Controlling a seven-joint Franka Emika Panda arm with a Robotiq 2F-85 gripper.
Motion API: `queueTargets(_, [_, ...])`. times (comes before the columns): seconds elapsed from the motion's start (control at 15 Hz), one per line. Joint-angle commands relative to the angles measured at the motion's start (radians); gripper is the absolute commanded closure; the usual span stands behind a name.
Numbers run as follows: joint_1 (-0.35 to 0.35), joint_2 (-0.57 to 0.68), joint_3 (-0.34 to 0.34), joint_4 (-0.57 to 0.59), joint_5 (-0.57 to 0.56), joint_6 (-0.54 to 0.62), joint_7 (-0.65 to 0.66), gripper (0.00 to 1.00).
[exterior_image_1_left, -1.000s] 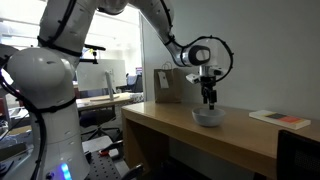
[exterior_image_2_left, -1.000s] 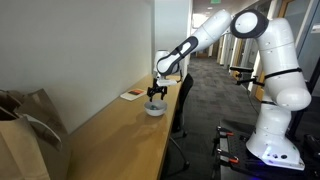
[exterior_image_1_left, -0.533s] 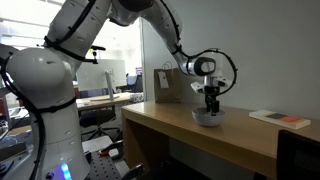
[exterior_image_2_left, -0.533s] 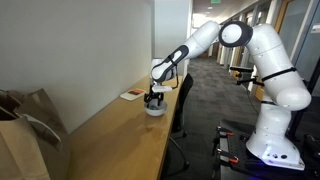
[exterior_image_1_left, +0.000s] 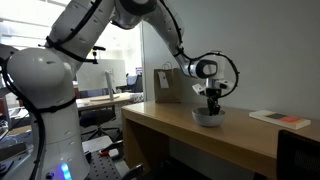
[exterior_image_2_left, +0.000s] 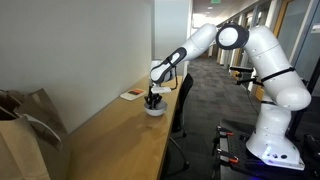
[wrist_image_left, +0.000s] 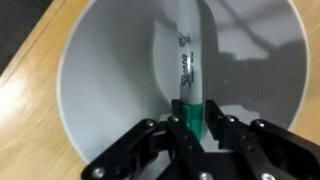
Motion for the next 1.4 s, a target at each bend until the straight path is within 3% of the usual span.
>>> queueTargets(0.0, [0.007,0.005,-0.015,0.013,0.025,-0.031,-0.011,0.98])
queueTargets(0.13, [0.009,-0.009,-0.015,0.003,0.021,-0.030,-0.018,0.94])
queueTargets(0.53, [0.061,-0.118,-0.049,-0.051,-0.062,-0.030,-0.010,0.94])
queueTargets(0.8, [0.061,-0.227,-0.072,-0.099,-0.157,-0.065,-0.068,0.94])
queueTargets(1.07, [0.015,-0.288,-0.095,-0.146,-0.228,-0.039,-0.203,0.94])
queueTargets(1.33, [-0.043,-0.264,-0.112,-0.136,-0.242,-0.009,-0.322,0.94])
